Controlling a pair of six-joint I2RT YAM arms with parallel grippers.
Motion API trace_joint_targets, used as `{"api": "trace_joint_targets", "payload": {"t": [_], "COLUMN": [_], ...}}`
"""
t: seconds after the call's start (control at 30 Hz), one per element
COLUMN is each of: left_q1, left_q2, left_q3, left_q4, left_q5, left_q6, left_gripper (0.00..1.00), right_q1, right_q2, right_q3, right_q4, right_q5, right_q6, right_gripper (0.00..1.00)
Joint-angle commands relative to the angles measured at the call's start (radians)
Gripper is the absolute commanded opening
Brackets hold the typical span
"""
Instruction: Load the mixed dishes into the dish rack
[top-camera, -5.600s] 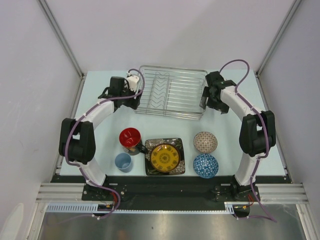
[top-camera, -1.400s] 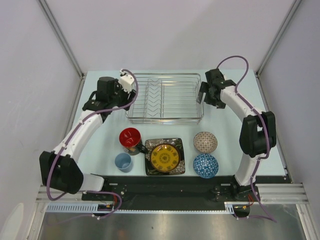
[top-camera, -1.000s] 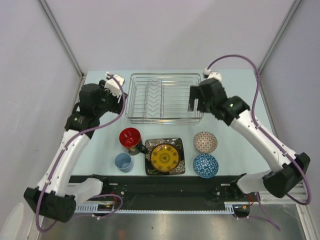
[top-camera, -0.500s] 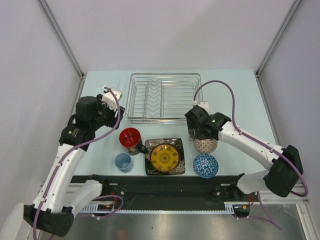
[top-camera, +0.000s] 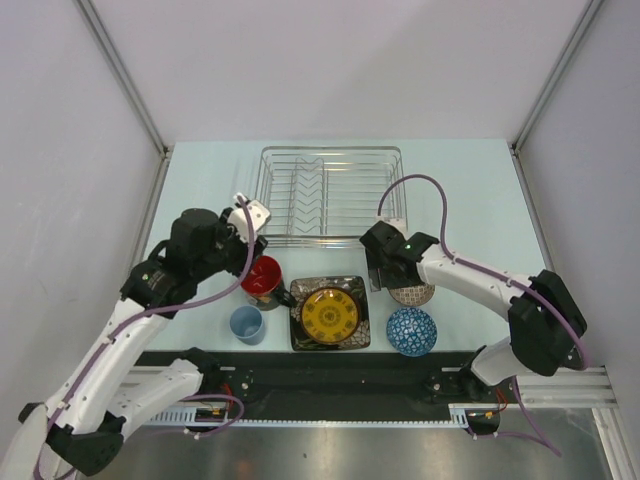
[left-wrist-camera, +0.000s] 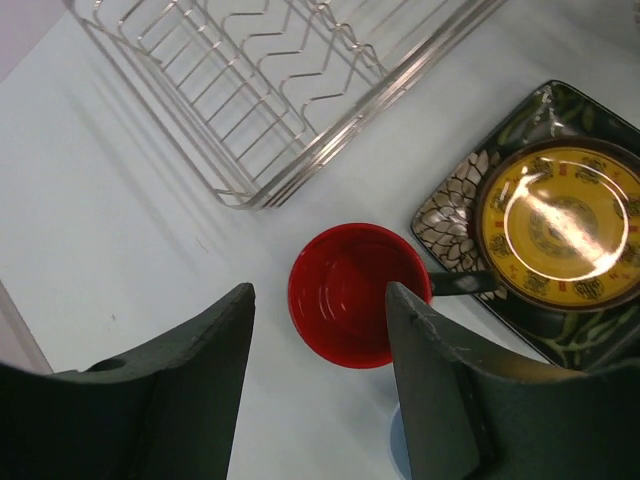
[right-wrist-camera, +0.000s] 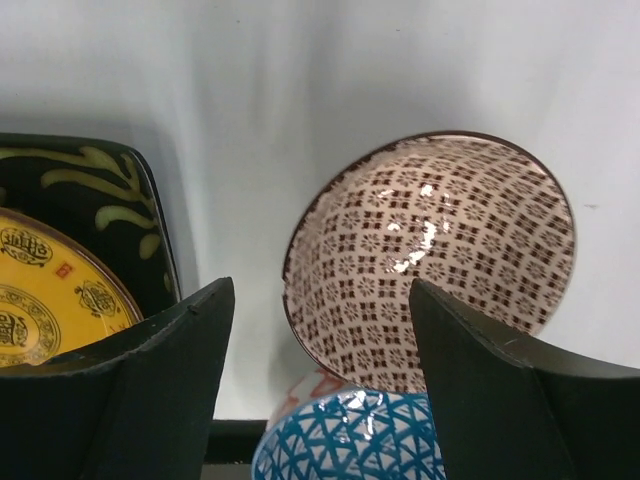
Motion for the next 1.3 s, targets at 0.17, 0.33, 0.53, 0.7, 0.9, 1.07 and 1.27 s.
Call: {"api": "trace_joint_targets", "payload": {"t": [0.17,0.33,0.53,0.7,0.9,1.07,1.27], "left_q1": [-0.262,-0.427,-0.585,-0.635,-0.647,-0.647,-0.649], "left_q2": [0.100,0.169,0.258,0.311,0.501,0.698,0.908], "left_q3": [0.067,0.025,0.057,0.116,0.223,0.326,0.447], "left_q4": [-0.007,0.062,0.051,0.034,0.060,0.060,0.057], "left_q5": [-0.089,-0.127,-0.184,-0.114,0.040,0.143,0.186], "left_q6": [-0.095,-0.098,-0.186,-0.215,-0.207,-0.288,-0.336], "left_gripper": [0.66,0.80,0.82,0.93,0.97,0.95,0.93], "right_q1": [-0.002,-0.004,-0.019,-0.172,-0.382,-0.456,-0.487], "right_q2": [0.139,0.145,0.082,-0.117,-0.407,-0.542,-0.646], "right_q3": [-0.008,-0.012,-0.011,0.017,0.116,0.176,0.201], "right_q4": [0.117,0.114,0.094,0.041,-0.025,-0.059,-0.044], "right_q5": [-0.043,-0.026,-0.020,-0.091,-0.221,-0.223,-0.218], "right_q6": [0.024,0.024,0.007,-0.024,-0.048,-0.051,-0.025], "right_gripper": [0.60,0.42,0.13,0.00,0.00,0.00,0.00]}}
